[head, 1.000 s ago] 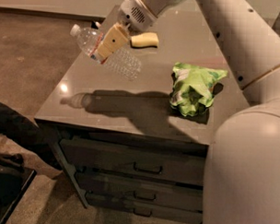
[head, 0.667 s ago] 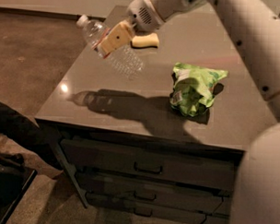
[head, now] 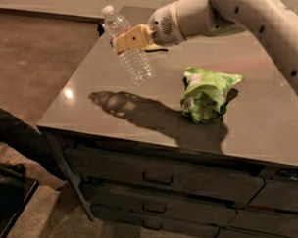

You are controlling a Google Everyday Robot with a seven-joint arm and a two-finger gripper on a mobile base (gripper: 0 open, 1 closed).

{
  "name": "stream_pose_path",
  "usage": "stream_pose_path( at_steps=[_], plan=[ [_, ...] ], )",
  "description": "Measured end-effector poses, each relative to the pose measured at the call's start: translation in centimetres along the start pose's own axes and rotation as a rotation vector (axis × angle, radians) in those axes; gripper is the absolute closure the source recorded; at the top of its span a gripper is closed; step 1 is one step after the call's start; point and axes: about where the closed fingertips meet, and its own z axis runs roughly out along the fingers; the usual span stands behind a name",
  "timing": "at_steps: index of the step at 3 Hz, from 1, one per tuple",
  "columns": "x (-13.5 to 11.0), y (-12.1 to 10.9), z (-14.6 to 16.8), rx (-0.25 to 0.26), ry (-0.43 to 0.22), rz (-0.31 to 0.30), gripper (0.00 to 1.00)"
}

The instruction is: Place water bottle upright

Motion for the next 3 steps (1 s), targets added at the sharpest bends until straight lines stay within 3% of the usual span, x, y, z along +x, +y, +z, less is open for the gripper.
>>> stream_pose_path(
  at_steps=[2,3],
  plan=[
    [-0.67,-0.39,0.38,0.020,-0.054,0.000,1.00],
    [-1.20,-1.14,0.03,0.057,-0.165,0.024,1.00]
  ],
)
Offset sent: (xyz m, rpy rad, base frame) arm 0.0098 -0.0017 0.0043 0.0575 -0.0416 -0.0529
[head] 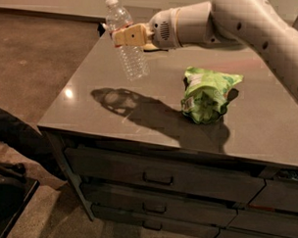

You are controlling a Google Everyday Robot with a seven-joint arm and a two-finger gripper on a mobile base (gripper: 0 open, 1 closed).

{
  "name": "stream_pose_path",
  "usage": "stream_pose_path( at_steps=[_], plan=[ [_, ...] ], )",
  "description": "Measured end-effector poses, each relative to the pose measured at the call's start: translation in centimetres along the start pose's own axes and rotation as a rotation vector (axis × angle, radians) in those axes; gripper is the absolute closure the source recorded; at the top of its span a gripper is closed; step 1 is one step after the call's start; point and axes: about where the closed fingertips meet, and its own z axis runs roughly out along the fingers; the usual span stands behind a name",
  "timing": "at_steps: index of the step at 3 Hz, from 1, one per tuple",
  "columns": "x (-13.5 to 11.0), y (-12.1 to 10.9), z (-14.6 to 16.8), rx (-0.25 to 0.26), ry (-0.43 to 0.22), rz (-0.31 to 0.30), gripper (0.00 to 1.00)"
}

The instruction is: Place water bottle upright

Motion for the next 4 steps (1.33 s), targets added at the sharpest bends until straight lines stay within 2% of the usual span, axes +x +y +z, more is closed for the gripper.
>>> stream_pose_path(
  at_steps=[1,2,3,4],
  plan=[
    [-0.2,-0.4,-0.9,0.062,-0.182,0.048,1.00],
    [-0.7,-1.0,-1.7,0.121,-0.302,0.079,1.00],
    [-0.9,-1.0,-2.0,0.185,-0.404,0.095,1.00],
    [-1.0,-0.9,-1.5,0.255,-0.460,0.084,1.00]
  ],
)
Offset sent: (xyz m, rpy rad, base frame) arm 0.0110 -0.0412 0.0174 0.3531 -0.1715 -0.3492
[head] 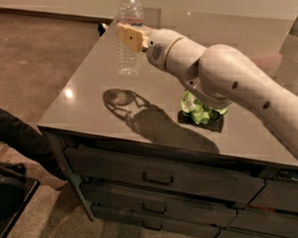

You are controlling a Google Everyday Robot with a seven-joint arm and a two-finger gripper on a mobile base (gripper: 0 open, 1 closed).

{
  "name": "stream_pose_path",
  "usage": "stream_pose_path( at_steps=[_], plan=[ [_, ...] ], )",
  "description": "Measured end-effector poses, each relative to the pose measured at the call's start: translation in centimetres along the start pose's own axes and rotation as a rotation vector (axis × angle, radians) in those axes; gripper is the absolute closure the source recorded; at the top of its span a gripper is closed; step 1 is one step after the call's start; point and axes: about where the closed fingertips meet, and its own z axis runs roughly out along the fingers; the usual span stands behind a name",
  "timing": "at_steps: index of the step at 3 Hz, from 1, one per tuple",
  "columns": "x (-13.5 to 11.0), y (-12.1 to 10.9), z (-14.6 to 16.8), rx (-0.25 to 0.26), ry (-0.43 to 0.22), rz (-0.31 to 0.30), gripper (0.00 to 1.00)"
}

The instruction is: Place water bottle upright

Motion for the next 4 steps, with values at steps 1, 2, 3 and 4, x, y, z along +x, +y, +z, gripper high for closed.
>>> stream_pose_path(
  at_steps=[1,2,3,4],
  plan=[
    [0.6,0.1,0.4,0.072,-0.040,-0.021,1.00],
    [1.7,0.0,0.7,0.124,-0.061,-0.027,1.00],
    [2.5,-0.1,1.2,0.156,-0.090,-0.020,1.00],
    [3.2,-0.7,1.6,0.199,-0.125,-0.016,1.00]
  ],
)
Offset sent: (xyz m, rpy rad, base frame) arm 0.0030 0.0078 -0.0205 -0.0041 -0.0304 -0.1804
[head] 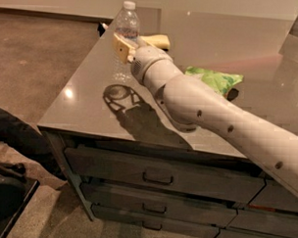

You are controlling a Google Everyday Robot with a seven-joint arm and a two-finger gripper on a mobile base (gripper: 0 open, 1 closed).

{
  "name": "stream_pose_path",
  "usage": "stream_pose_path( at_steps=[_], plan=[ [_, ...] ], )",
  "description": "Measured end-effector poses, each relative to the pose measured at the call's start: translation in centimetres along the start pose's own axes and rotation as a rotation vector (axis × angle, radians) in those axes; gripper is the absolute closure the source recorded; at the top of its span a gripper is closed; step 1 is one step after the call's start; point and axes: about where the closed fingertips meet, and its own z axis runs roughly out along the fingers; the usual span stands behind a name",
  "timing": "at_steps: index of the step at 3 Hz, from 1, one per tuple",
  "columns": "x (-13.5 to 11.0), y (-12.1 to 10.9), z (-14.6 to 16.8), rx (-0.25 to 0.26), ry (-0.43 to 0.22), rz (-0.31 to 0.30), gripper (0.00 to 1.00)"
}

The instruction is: Place water bottle upright

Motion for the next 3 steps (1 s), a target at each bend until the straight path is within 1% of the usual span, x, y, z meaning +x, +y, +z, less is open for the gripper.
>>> stream_pose_path(
  at_steps=[2,3],
  plan=[
    [1.2,-0.9,1.1,0.057,-0.025,-0.022,1.00],
    [1.8,-1.3,1.4,0.077,-0.037,-0.050,1.00]
  ],
)
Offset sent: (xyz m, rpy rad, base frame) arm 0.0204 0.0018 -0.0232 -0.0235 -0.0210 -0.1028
